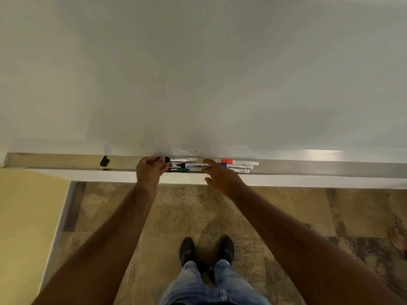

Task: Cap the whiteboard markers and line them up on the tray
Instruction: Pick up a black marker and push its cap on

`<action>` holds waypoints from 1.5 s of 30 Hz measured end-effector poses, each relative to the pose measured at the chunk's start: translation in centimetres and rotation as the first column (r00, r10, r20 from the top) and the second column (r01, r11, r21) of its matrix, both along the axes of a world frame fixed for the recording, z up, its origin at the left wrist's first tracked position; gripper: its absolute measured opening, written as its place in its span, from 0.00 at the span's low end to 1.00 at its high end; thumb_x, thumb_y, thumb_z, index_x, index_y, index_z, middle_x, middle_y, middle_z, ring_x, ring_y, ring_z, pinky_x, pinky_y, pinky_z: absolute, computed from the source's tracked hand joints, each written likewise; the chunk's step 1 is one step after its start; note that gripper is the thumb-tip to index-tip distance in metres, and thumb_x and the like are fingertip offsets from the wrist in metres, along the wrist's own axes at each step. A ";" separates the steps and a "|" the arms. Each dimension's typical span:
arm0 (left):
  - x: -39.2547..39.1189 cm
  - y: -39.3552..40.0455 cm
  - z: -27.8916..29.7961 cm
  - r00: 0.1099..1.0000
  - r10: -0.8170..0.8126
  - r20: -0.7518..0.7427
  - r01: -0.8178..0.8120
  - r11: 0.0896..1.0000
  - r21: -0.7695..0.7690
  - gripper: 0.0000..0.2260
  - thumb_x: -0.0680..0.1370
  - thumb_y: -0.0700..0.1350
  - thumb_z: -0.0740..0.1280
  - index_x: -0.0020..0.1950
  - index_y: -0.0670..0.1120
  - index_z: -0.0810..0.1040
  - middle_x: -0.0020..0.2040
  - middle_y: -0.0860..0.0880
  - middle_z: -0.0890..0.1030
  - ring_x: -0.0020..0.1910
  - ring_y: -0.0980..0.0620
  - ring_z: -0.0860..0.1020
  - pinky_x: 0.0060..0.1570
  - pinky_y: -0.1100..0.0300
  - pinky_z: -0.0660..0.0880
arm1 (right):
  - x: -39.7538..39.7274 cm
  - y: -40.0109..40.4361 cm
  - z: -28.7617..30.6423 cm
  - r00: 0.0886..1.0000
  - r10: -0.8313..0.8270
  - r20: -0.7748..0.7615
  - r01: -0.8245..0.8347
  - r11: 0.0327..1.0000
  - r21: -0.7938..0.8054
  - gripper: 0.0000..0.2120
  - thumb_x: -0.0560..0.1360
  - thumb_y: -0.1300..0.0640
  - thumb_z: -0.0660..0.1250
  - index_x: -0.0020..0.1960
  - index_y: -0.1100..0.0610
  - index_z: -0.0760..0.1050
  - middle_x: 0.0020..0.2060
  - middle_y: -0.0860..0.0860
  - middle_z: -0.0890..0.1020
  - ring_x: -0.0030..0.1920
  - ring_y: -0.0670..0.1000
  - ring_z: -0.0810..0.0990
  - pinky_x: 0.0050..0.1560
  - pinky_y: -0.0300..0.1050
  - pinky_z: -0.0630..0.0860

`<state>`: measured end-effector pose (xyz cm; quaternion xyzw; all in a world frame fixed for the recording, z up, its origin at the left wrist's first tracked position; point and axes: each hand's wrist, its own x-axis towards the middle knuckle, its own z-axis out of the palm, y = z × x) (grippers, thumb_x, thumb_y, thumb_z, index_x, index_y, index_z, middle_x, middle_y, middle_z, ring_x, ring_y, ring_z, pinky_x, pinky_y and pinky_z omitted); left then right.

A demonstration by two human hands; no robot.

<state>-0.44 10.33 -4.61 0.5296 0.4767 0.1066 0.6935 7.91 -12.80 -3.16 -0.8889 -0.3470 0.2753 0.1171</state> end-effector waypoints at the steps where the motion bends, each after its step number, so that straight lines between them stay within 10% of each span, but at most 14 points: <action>1: -0.1 0.1 0.0 1.000 -0.010 -0.005 0.010 1.000 0.010 0.11 0.80 0.34 0.73 0.61 0.37 0.78 0.50 0.40 0.86 0.44 0.48 0.88 0.46 0.61 0.86 | 0.1 0.3 -0.2 1.000 0.022 0.019 -0.021 0.999 -0.028 0.20 0.82 0.55 0.67 0.73 0.53 0.75 0.82 0.49 0.61 0.64 0.55 0.81 0.59 0.51 0.82; 15: 0.2 1.5 -0.5 0.999 -0.029 -0.031 0.032 0.996 0.083 0.09 0.80 0.33 0.73 0.59 0.38 0.80 0.45 0.43 0.85 0.32 0.58 0.86 0.36 0.67 0.83 | 0.2 -0.5 0.4 0.905 0.159 0.396 -0.170 0.985 -0.007 0.10 0.78 0.60 0.70 0.58 0.52 0.85 0.60 0.50 0.83 0.57 0.56 0.77 0.53 0.51 0.77; 21: 0.0 0.4 -1.0 0.975 -0.172 -0.143 0.203 0.950 0.238 0.10 0.78 0.39 0.76 0.58 0.41 0.81 0.48 0.44 0.87 0.40 0.54 0.86 0.37 0.59 0.80 | -1.2 -3.1 0.7 0.973 -0.131 0.190 0.094 0.977 0.189 0.05 0.80 0.59 0.69 0.55 0.52 0.80 0.51 0.51 0.84 0.53 0.54 0.79 0.49 0.46 0.76; 32: 1.0 -2.8 -0.7 0.868 -0.392 -0.304 0.494 0.739 0.459 0.10 0.76 0.46 0.79 0.53 0.42 0.84 0.47 0.47 0.88 0.48 0.49 0.86 0.51 0.54 0.82 | -5.3 -9.5 -2.3 0.930 -0.364 -0.050 0.367 0.912 0.186 0.16 0.84 0.53 0.65 0.71 0.46 0.75 0.63 0.52 0.81 0.61 0.49 0.78 0.57 0.41 0.75; 45: -2.6 3.0 0.6 0.897 -0.220 -0.383 0.434 0.604 0.668 0.04 0.78 0.46 0.75 0.49 0.49 0.82 0.46 0.50 0.83 0.45 0.51 0.81 0.50 0.48 0.82 | -5.3 -8.9 -1.8 0.841 -0.480 -0.251 0.534 0.813 0.232 0.12 0.86 0.52 0.59 0.67 0.52 0.74 0.54 0.49 0.82 0.46 0.41 0.77 0.43 0.31 0.69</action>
